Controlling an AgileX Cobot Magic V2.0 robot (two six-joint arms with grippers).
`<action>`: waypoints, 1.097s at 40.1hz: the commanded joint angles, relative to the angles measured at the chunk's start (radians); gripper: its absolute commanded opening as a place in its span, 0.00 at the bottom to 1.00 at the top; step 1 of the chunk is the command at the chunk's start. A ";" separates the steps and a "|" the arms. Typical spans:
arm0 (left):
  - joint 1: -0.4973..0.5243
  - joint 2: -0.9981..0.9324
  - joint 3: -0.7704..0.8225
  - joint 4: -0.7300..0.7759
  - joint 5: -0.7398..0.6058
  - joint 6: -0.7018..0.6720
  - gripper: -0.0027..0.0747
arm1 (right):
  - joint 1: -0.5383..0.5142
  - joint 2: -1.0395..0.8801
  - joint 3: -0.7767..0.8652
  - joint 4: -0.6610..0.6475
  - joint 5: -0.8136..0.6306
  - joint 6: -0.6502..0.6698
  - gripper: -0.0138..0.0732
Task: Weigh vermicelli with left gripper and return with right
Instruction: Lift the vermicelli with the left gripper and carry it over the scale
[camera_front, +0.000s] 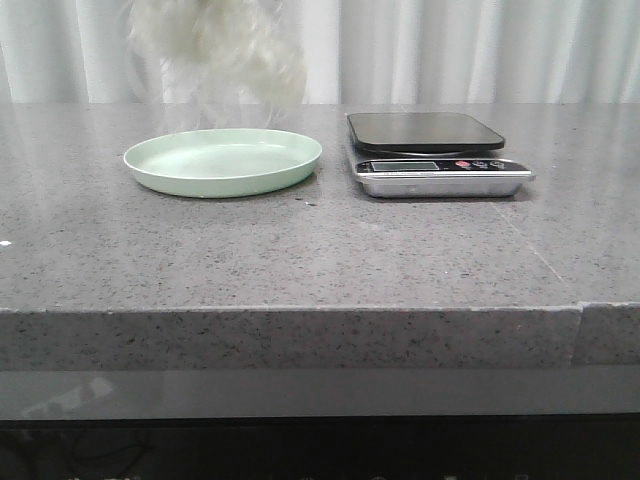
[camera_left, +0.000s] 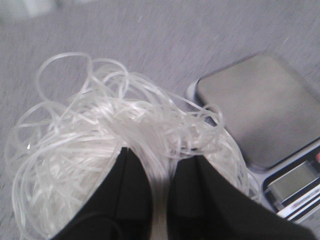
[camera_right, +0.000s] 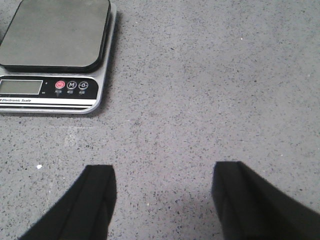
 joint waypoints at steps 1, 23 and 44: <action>-0.041 -0.030 -0.108 -0.014 -0.100 -0.003 0.24 | -0.005 0.000 -0.035 -0.011 -0.055 -0.011 0.77; -0.190 0.356 -0.539 -0.015 -0.100 -0.003 0.24 | -0.005 0.000 -0.035 -0.011 -0.055 -0.011 0.77; -0.197 0.457 -0.546 -0.040 -0.099 -0.003 0.64 | -0.005 0.000 -0.035 -0.011 -0.055 -0.011 0.77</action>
